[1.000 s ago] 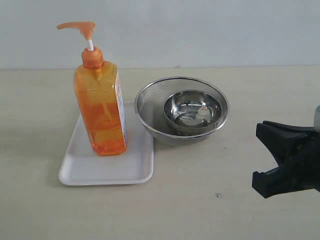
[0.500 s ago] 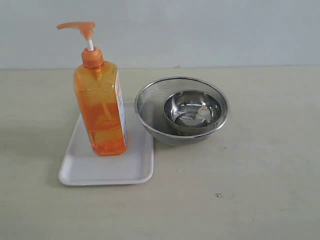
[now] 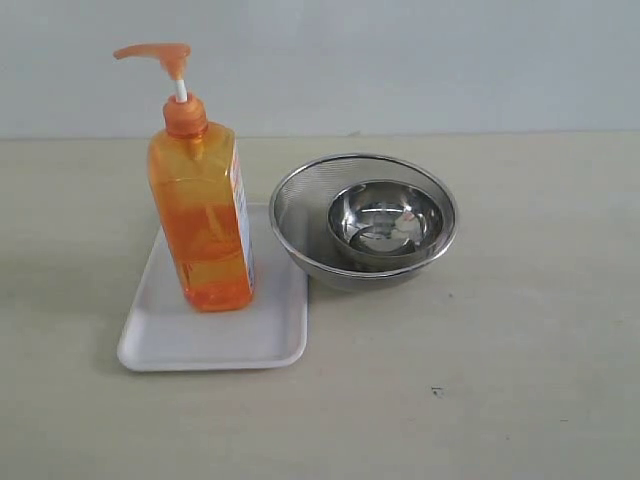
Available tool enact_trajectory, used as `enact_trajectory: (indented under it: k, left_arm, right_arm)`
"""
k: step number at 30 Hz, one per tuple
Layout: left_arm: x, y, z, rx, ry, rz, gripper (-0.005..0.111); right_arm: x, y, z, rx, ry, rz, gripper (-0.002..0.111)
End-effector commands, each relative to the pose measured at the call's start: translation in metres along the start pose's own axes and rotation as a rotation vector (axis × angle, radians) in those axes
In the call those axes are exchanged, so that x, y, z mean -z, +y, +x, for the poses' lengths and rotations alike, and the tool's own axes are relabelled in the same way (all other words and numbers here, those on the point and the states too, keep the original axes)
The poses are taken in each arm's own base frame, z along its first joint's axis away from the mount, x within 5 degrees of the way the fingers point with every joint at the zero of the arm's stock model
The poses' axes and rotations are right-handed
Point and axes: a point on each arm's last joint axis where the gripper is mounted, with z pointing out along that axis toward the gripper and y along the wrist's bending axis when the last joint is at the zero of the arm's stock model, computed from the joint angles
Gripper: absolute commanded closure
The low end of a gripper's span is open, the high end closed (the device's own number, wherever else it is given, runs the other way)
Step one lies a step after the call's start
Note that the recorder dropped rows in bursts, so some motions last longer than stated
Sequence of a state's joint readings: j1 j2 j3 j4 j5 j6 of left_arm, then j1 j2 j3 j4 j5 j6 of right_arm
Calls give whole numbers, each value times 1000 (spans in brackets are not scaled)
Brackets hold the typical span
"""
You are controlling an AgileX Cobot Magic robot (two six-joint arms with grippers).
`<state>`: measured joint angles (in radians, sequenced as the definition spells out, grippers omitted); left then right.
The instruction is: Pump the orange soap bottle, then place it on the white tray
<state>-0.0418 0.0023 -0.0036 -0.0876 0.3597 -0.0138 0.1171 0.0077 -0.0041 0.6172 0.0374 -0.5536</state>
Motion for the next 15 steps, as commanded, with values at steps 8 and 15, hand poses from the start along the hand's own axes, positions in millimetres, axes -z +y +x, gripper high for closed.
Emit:
enact_trajectory:
  k: [8, 15]
  left_arm:
    - [0, 0, 1, -4, 0, -2, 8]
    - [0, 0, 1, -4, 0, -2, 8]
  right_arm:
    - [1, 4, 10, 43, 91, -48, 108]
    - [1, 4, 10, 33, 92, -48, 108]
